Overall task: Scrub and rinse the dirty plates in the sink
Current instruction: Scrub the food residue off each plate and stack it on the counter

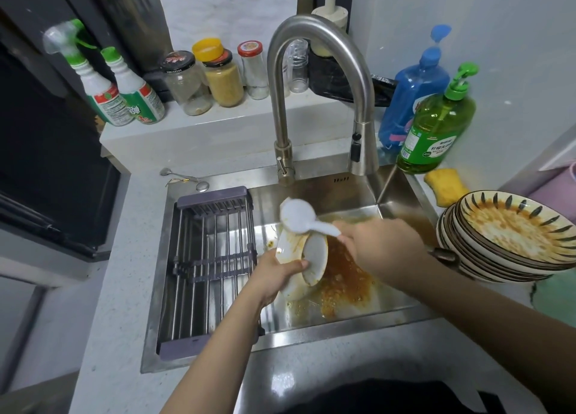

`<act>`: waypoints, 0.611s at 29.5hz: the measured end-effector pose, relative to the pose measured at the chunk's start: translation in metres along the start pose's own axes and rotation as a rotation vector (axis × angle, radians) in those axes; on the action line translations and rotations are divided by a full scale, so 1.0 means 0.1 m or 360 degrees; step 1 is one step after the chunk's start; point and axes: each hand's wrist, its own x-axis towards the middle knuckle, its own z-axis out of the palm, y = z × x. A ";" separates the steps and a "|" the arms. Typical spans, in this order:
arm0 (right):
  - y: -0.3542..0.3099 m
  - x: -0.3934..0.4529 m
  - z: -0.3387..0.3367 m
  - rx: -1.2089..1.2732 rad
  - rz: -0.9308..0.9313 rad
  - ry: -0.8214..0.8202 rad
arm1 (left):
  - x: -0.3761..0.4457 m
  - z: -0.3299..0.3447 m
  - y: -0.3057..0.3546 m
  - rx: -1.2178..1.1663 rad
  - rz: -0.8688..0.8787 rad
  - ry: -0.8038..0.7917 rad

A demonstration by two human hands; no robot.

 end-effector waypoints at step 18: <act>0.13 -0.07 0.16 0.0582 0.0321 -0.0042 | -0.05 0.07 0.03 -0.0930 -0.0155 0.0110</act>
